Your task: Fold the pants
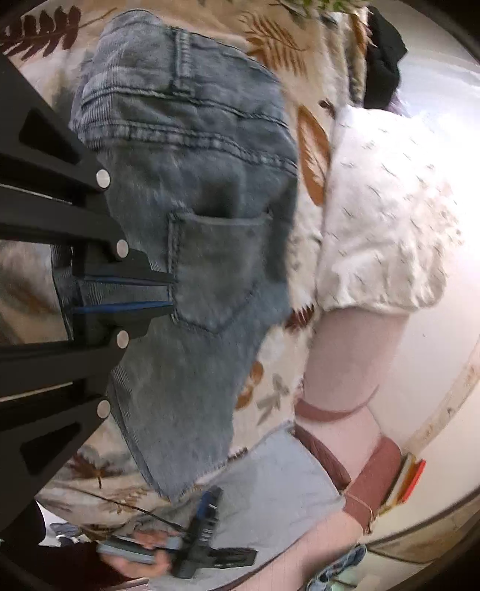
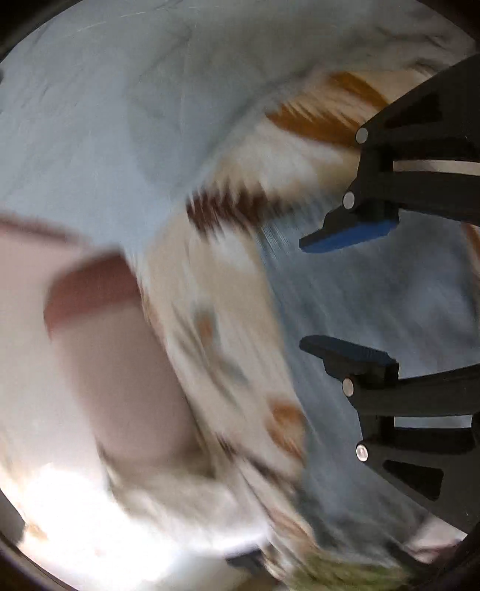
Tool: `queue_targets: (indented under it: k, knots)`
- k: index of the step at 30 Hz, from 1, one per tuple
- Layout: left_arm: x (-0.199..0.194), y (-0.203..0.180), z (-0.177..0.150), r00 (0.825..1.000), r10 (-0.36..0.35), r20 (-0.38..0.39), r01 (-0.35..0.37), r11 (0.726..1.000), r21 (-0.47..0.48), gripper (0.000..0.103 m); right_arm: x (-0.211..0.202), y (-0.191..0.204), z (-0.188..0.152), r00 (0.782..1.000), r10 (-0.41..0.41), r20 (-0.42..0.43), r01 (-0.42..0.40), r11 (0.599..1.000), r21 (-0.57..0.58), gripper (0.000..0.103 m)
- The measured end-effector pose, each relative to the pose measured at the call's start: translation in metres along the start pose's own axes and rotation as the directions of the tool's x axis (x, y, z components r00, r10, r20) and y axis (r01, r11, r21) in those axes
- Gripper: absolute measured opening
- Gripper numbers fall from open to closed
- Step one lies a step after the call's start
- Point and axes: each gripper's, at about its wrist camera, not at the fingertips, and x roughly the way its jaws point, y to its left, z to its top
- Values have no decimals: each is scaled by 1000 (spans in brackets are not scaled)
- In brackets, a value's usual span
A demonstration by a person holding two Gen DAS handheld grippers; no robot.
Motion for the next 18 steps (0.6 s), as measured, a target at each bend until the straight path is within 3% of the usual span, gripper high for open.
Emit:
queue_targets:
  k: [2,5,9,13,15,18]
  knots:
    - [3,-9,1,1000,-6,-3,7,1000,15,18,-3,31,-19,998,54,-28,-55,997,-52,54]
    - [15,-20,-1,999,-7,-33,8,999,40,19,18,81,-51,985,92,-149,-107,990,-97,54]
    - [31,-32,-5,997,16,-73,-10,996,87,19,38,127,-76,979,36,-198,-73,980,-183,49]
    - [47,-26,-16,985,50,-168,-38,996,77,19,50,134,-78,983,17,-181,-51,982,-182,44]
    - [45,-26,-20,983,42,-180,-27,996,83,19,59,128,-86,969,14,-245,-53,987,-153,41]
    - [43,-28,-28,977,27,-211,-9,996,84,19,50,134,-101,965,-23,-260,-37,974,-223,39]
